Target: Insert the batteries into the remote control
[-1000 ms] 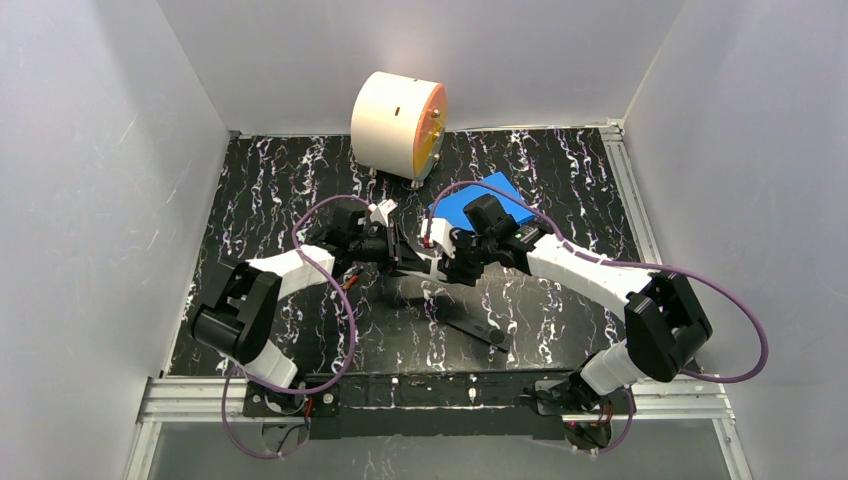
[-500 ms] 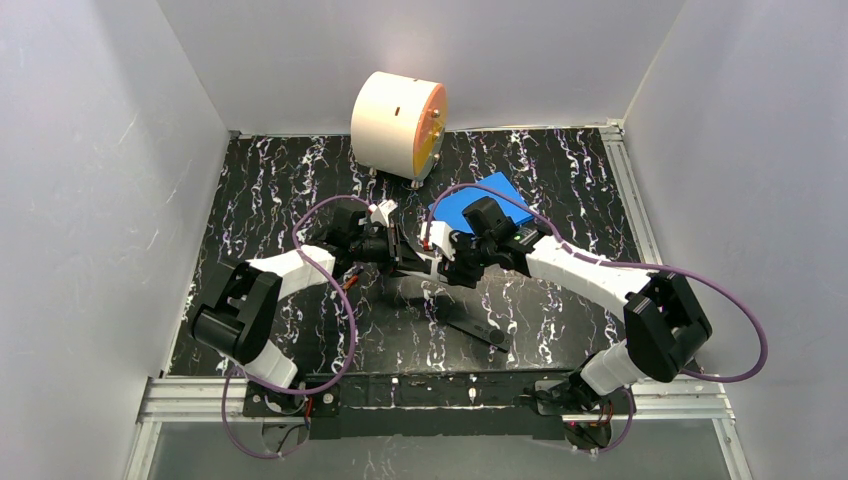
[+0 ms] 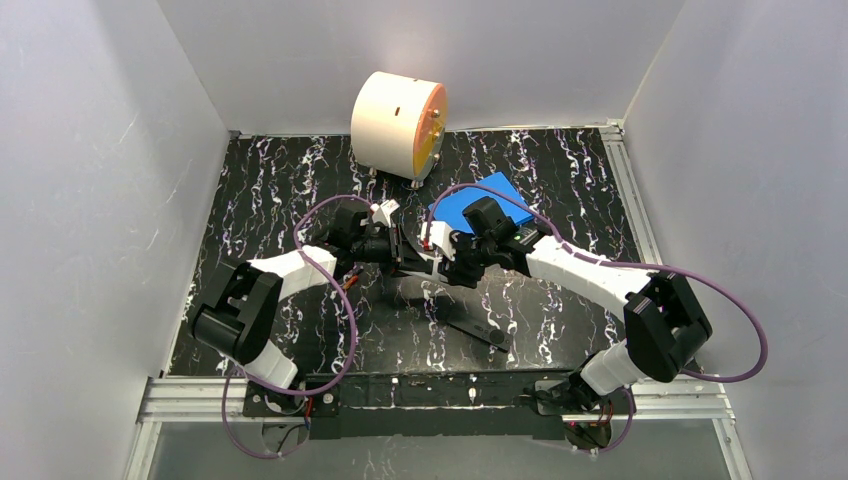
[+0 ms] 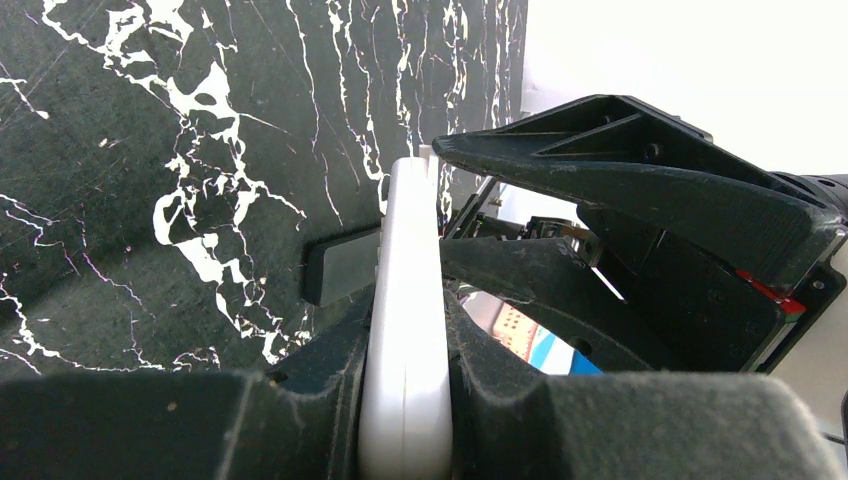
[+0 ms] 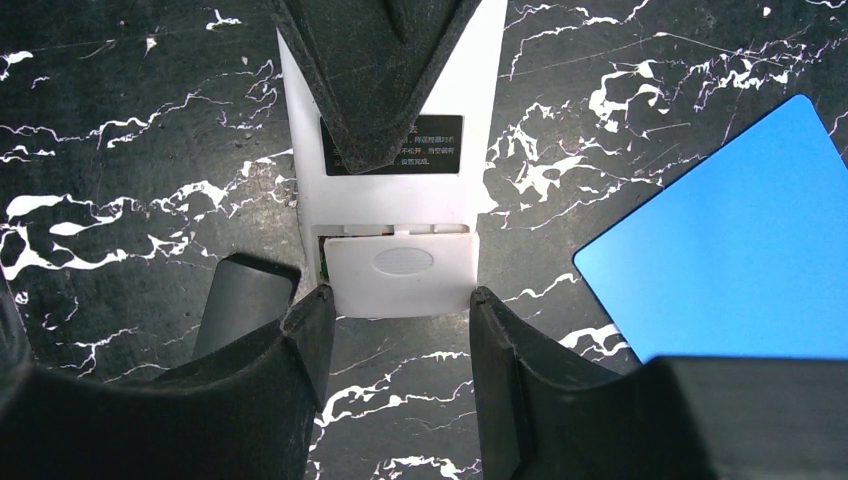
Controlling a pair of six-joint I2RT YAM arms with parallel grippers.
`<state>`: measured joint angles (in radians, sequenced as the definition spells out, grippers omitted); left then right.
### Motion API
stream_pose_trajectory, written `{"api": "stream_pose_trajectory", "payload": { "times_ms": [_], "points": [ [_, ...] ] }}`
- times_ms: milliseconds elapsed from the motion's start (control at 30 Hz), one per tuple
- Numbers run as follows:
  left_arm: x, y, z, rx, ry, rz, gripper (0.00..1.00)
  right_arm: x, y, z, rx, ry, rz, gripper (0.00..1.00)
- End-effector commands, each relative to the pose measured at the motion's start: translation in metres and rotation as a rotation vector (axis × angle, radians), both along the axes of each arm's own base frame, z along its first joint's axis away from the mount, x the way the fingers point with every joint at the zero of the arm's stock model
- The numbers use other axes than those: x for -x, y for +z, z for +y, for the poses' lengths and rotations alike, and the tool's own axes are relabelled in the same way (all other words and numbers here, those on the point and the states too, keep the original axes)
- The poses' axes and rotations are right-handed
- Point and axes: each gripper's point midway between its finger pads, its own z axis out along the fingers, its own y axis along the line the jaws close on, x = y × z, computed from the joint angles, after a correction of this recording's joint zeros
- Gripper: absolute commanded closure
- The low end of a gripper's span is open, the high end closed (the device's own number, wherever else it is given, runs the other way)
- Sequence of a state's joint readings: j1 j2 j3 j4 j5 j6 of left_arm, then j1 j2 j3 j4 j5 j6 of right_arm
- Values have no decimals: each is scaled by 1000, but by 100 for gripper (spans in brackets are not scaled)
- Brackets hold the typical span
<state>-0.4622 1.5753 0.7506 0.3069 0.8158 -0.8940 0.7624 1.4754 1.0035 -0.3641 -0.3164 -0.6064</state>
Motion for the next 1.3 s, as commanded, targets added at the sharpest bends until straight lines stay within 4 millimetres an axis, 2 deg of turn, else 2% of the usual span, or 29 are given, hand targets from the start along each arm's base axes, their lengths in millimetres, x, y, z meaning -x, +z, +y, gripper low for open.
{"api": "stream_pose_trajectory", "payload": {
  "times_ms": [0,467,900,1167,1267],
  "points": [
    [3,27,-9,69,-40,-78,100,2,15,13,-57,42,-13,53],
    [9,26,-14,76,-55,-86,100,-4,25,22,-76,10,11,53],
    [10,26,-19,113,-84,-24,100,0,18,16,-22,19,39,46],
    [4,29,-21,175,-107,7,100,1,17,14,4,26,53,45],
    [-2,31,-17,192,-93,10,100,1,19,14,11,24,58,40]
  ]
}}
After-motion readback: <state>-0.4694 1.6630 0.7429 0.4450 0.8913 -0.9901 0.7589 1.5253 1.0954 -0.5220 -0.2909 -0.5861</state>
